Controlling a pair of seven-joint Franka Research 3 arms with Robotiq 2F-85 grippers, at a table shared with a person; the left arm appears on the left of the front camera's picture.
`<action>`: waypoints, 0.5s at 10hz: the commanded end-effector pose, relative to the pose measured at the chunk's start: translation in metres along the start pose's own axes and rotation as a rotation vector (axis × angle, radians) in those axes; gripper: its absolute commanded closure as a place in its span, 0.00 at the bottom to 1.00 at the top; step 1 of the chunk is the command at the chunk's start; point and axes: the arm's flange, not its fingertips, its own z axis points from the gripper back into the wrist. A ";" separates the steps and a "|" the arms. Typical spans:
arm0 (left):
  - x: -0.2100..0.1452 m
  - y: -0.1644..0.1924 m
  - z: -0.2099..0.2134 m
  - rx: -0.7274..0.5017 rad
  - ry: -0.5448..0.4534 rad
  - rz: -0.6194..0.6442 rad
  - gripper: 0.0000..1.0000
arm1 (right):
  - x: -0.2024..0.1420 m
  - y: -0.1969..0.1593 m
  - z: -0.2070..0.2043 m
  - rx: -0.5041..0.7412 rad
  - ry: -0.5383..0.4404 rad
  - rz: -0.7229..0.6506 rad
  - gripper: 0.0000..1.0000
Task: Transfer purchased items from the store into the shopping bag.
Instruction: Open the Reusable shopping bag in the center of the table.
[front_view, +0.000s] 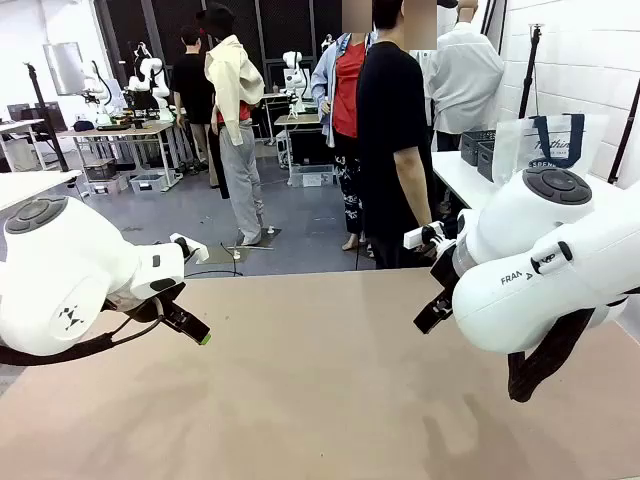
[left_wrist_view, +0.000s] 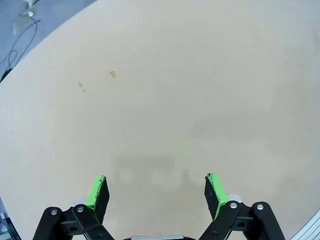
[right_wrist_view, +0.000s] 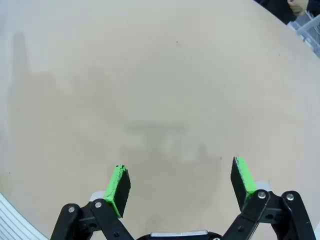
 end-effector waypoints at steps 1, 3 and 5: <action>0.000 0.000 0.000 0.000 0.000 0.000 0.00 | 0.000 0.000 0.000 0.000 0.000 0.000 0.00; 0.000 0.000 0.000 0.000 0.000 0.000 0.00 | 0.000 0.000 0.000 0.000 0.000 0.000 0.00; 0.000 0.000 0.000 0.000 0.000 0.000 0.00 | 0.000 0.000 0.000 0.000 0.000 0.000 0.00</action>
